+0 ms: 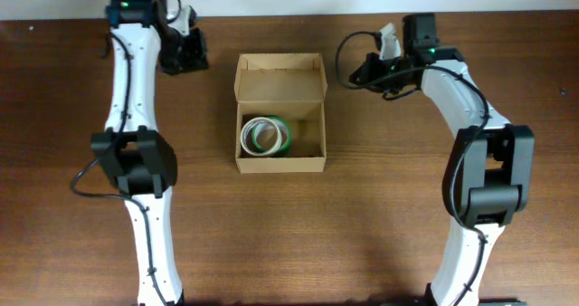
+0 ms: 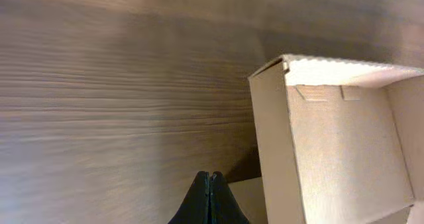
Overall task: Pack container
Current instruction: 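Grip the lid flaps with both grippers and fold the lid down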
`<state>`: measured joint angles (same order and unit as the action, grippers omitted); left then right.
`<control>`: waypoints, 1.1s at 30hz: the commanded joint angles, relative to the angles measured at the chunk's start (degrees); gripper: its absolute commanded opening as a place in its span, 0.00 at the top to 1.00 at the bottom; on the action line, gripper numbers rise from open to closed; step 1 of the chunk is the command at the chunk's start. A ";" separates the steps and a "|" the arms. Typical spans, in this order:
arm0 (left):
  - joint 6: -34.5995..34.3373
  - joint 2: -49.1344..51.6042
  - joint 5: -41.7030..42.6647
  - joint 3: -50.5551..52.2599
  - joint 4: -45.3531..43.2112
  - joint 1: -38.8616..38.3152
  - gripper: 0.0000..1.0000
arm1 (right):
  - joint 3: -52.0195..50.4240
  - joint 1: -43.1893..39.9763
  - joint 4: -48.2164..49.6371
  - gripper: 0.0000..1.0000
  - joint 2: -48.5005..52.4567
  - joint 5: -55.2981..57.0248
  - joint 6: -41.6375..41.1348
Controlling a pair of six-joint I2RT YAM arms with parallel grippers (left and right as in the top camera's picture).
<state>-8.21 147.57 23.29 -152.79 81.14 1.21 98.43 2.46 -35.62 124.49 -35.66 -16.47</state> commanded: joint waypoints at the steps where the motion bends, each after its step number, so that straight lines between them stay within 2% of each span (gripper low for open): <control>1: -1.60 6.54 12.48 -0.09 -0.17 0.15 0.98 | 0.11 1.11 0.13 0.96 1.38 -0.79 -2.51; 7: -1.57 12.31 21.66 -0.09 -0.74 0.15 0.98 | 0.09 3.08 0.55 0.96 4.37 -2.32 -3.54; 12: -1.57 15.19 29.09 -0.09 -2.95 0.02 0.98 | 0.09 4.44 3.87 0.96 7.98 -8.04 -4.02; 19: -1.16 15.82 35.74 -0.31 -7.52 -0.09 0.99 | 0.11 4.59 17.46 0.96 9.62 -22.71 -7.17; 26: 1.25 15.78 35.91 -4.48 -6.32 -0.09 0.99 | 0.48 4.55 29.38 0.96 9.62 -30.47 -16.90; 33: 1.68 14.97 34.84 -19.98 0.63 -0.11 0.99 | 2.75 4.61 29.66 0.96 9.49 -32.65 -18.53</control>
<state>-8.14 162.69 57.49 -164.79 79.02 1.19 98.80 6.85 -6.35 134.10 -64.20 -33.04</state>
